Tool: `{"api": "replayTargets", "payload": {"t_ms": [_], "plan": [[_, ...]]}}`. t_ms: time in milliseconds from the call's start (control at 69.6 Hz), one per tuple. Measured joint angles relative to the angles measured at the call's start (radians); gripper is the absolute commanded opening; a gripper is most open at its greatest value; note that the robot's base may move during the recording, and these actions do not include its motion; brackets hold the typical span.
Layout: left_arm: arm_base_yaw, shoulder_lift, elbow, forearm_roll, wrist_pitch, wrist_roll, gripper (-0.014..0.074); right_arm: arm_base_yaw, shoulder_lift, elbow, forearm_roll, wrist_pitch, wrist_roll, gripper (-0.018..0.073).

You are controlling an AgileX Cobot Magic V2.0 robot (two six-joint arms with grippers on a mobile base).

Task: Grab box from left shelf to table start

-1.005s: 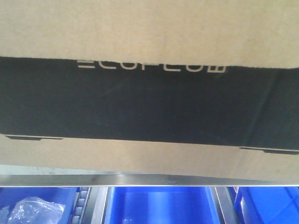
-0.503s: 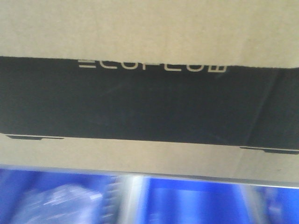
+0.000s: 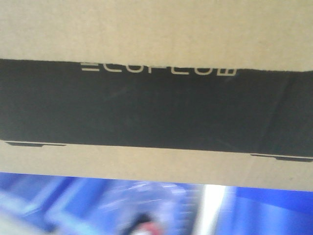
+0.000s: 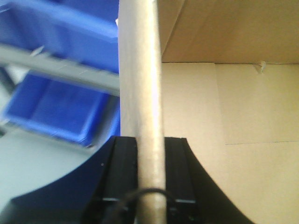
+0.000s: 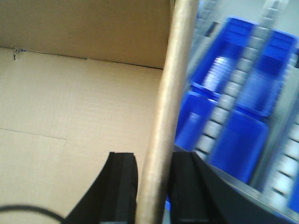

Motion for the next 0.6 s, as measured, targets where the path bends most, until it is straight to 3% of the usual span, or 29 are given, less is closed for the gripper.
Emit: {"api": "replayTargets", "payload": {"t_ms": [603], "plan": [[0.0,0.0,0.0,0.0,0.0,0.0,-0.0096,0.0,0.0,0.0,0.0,0.0,-0.001,0.0058]]}}
